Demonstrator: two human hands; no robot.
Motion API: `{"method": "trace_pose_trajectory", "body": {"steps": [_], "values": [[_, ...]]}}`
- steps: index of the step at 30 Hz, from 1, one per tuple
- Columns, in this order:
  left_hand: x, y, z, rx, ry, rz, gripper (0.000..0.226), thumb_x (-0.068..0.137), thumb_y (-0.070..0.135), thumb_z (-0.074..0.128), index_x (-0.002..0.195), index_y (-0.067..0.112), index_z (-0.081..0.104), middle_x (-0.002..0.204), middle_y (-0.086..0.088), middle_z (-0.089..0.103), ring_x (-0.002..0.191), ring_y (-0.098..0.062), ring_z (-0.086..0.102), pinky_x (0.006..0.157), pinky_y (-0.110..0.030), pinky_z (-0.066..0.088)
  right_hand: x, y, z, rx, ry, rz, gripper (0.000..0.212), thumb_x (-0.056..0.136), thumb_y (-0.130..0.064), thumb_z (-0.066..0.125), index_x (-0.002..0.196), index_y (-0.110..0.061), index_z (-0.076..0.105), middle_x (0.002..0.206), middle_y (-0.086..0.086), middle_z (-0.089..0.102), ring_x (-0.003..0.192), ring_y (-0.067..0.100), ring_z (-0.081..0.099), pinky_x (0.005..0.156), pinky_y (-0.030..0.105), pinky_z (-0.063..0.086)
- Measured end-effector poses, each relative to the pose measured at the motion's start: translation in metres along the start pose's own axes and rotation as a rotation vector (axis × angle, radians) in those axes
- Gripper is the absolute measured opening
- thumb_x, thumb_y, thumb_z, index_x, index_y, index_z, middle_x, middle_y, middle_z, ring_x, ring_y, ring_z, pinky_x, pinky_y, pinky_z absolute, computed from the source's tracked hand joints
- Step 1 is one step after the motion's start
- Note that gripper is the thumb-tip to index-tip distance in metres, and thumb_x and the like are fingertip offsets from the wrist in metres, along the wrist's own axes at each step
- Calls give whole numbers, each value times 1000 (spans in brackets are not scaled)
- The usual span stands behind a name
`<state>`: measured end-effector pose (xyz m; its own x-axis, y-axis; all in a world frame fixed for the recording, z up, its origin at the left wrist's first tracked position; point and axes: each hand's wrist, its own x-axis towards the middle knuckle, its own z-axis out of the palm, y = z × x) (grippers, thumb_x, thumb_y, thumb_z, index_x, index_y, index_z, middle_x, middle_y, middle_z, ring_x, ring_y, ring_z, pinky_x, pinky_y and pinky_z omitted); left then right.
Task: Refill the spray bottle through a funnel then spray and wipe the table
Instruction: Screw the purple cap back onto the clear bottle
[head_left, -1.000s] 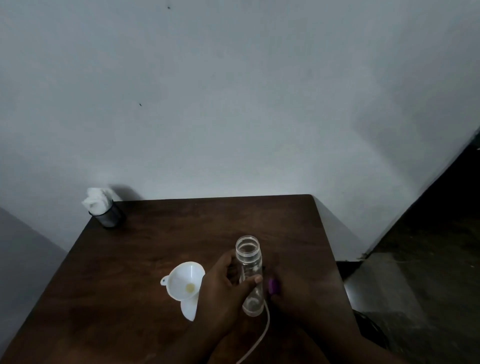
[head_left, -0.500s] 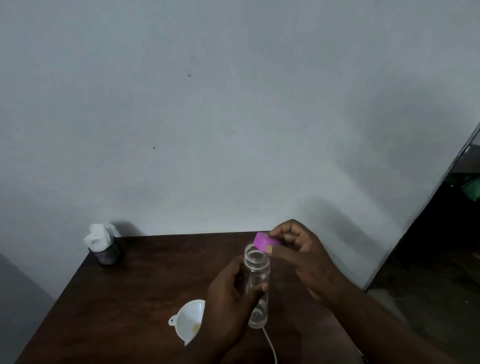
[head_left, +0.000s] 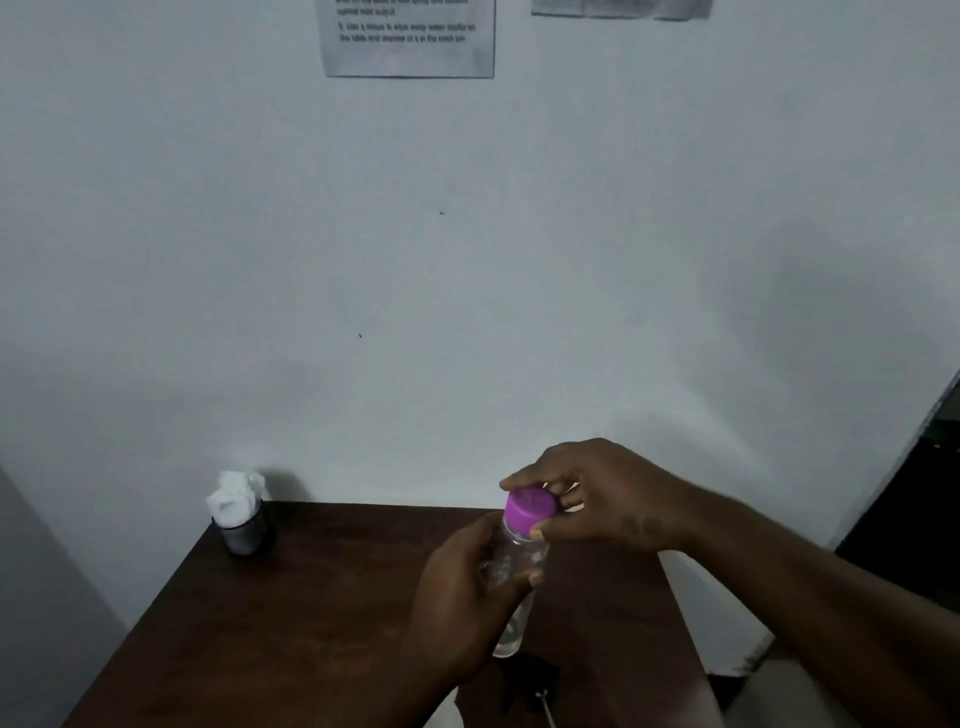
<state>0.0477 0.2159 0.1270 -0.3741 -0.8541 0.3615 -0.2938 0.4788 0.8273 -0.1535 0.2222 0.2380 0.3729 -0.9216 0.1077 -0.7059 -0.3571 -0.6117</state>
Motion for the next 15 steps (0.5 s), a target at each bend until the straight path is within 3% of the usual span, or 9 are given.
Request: {"method": "trace_pose_trajectory", "body": {"steps": [5,10,12,15], "values": [[4,-7,-14,17,-10,-18,24,83,32,81,104,35,69,96,15,73,90,-4,70,77,-30,57,28,-22,-4,-319,-140,-4,45,74,-40,79,116,-37,62,103,-14,65,87,3,61,74,19,50],[7,-10,-28,23,18,-38,25,80,26,82,97,39,68,92,18,72,86,0,69,70,-10,47,53,-34,2,-471,-190,51,50,65,-55,80,105,-35,58,85,-12,61,75,1,53,60,23,39],[7,-13,-34,14,27,-40,26,80,25,82,98,38,69,93,19,72,87,0,69,70,-10,48,61,-41,3,-493,-218,26,49,67,-51,81,108,-34,59,91,-11,62,77,3,54,62,24,41],[10,-16,-44,-20,17,-37,29,83,26,80,107,37,70,99,18,74,93,0,70,79,-22,56,72,-48,0,-435,-258,4,47,70,-32,84,111,-33,61,105,-10,63,87,9,60,74,26,49]]}}
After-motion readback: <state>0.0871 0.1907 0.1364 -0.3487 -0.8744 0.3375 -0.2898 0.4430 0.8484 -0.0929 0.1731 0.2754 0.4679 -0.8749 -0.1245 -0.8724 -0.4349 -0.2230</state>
